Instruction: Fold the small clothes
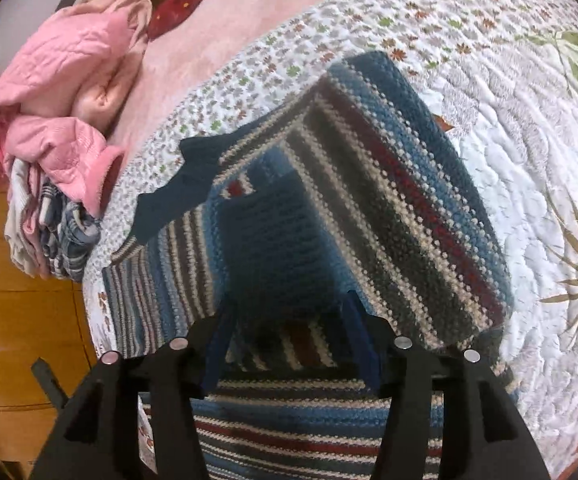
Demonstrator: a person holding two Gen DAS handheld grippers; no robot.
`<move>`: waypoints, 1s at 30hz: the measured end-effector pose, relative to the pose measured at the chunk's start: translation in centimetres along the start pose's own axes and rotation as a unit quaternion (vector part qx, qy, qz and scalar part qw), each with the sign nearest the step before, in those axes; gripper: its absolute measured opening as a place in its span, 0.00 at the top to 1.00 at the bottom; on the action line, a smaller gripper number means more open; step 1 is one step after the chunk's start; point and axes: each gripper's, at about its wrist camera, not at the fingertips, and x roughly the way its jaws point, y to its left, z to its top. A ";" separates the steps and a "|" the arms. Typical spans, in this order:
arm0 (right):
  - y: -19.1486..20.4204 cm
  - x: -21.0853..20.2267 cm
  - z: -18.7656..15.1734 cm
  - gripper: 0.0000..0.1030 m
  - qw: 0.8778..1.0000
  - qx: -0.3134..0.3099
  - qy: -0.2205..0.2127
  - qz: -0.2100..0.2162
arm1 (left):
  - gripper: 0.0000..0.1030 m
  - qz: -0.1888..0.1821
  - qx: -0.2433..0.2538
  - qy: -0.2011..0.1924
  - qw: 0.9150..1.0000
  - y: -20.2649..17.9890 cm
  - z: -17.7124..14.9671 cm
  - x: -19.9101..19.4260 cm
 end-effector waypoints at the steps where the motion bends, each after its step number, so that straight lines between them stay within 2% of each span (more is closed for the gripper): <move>1: -0.1 0.4 0.0 0.48 1.000 0.000 0.003 0.001 | 0.43 -0.002 0.000 0.003 1.000 -0.1 0.0 0.2; 2: -0.1 0.6 0.0 0.49 1.000 -0.002 0.005 0.005 | 0.43 -0.002 0.000 0.005 1.000 -0.1 -0.1 0.3; 5: 0.6 1.2 0.1 0.65 1.000 -0.019 0.002 -0.010 | 0.43 0.002 0.003 0.012 1.000 -0.2 -0.3 0.8; 6: 0.7 1.2 0.1 0.78 1.000 -0.025 0.002 -0.010 | 0.43 0.003 0.003 0.013 1.000 -0.1 -0.3 0.9; 7: 0.8 1.2 0.1 0.88 0.999 -0.033 0.003 -0.007 | 0.43 0.004 0.004 0.014 1.000 -0.1 -0.3 1.0; 9: 0.7 1.2 0.0 0.89 0.999 -0.039 0.003 -0.023 | 0.43 0.008 0.005 0.017 1.000 0.0 -0.4 1.2; 12: 0.3 2.3 -0.5 0.89 0.996 -0.056 0.015 -0.073 | 0.41 0.012 0.008 0.020 1.000 0.0 -0.4 1.4; 15: 0.0 2.6 -0.8 0.89 0.996 -0.052 0.012 -0.076 | 0.41 0.014 0.014 0.021 1.000 -0.2 -0.5 1.4; 17: 0.3 2.5 -1.1 0.87 0.994 -0.061 0.007 -0.086 | 0.41 0.014 0.019 0.022 0.999 -0.3 -0.5 1.2; 21: 0.9 0.7 -2.3 0.68 0.995 -0.066 -0.004 -0.073 | 0.40 0.002 0.029 0.029 0.999 -0.4 -1.1 0.0; 24: 1.1 -2.3 -4.1 0.62 0.994 -0.088 -0.019 -0.061 | 0.36 -0.001 0.039 0.042 0.998 -0.4 -2.1 -1.5; 28: 0.5 -6.6 -8.3 0.51 0.990 -0.123 -0.020 -0.062 | 0.35 0.007 0.025 0.060 0.998 -0.4 -4.1 -3.2; 30: -0.4 -8.3 -10.4 0.45 0.989 -0.137 -0.016 -0.061 | 0.34 -0.008 0.013 0.068 0.998 -0.4 -5.9 -4.3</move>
